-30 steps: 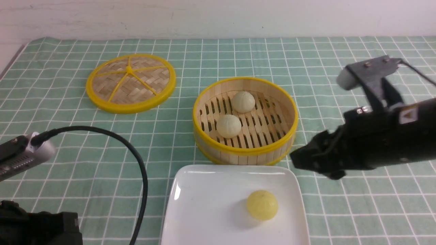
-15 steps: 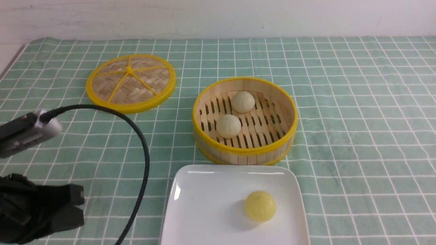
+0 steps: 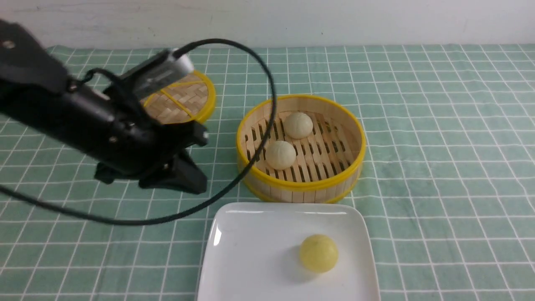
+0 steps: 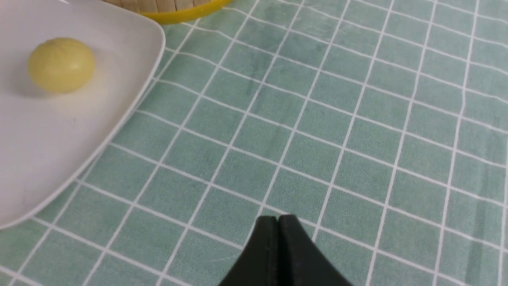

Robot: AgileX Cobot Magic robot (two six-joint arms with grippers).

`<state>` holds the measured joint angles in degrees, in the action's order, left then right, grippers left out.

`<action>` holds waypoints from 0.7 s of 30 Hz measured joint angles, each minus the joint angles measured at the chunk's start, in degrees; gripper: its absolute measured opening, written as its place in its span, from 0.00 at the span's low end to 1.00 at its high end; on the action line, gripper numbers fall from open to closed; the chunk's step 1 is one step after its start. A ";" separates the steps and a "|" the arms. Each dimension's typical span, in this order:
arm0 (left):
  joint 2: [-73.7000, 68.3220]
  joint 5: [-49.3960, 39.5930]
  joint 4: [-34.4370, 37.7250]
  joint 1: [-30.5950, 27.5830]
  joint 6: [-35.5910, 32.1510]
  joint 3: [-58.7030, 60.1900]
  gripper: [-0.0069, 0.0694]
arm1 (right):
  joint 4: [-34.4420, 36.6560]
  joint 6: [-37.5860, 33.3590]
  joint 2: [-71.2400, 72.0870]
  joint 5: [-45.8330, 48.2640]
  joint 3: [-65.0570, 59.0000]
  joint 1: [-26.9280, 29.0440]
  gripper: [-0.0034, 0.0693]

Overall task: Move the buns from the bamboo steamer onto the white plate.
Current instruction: 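Reach into the bamboo steamer and grasp a bun with the left gripper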

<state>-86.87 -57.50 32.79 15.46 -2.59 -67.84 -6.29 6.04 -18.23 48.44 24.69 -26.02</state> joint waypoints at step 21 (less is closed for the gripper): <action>-39.33 -0.08 -32.26 16.88 15.28 -45.06 0.58 | -0.22 0.05 0.32 -2.61 -0.22 0.00 0.05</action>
<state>-126.20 -57.58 0.53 32.34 12.69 -112.90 -6.51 6.09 -17.91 45.83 24.47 -26.02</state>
